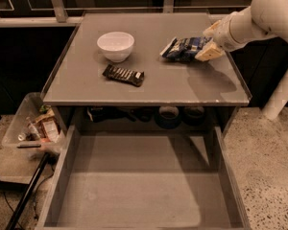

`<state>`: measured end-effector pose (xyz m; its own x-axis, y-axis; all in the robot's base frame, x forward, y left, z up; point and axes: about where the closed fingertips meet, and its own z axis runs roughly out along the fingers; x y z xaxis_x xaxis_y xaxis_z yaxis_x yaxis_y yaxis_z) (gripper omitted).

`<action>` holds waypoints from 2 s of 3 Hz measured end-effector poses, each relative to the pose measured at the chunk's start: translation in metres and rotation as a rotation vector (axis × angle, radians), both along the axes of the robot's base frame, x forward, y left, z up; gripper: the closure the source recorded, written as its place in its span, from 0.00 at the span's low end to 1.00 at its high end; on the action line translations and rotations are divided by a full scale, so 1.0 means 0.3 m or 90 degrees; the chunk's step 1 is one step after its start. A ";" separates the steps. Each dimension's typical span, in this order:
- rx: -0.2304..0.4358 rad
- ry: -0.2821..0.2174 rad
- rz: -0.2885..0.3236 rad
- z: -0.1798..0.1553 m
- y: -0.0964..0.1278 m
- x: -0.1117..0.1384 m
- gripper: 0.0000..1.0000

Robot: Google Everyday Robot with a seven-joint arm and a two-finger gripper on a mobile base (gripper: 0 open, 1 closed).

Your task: Place blue chip bag into top drawer

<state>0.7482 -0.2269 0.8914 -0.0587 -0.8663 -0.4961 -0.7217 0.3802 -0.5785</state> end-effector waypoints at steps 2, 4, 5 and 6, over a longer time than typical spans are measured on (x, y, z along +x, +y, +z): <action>0.000 0.000 0.000 0.000 0.000 0.000 0.87; 0.002 0.020 0.019 -0.003 0.047 0.010 1.00; 0.030 0.057 0.052 0.038 0.094 0.005 1.00; 0.053 0.068 0.063 0.155 0.051 -0.080 1.00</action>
Offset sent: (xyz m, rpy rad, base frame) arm 0.0000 0.0000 0.0000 0.0000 0.0001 0.0000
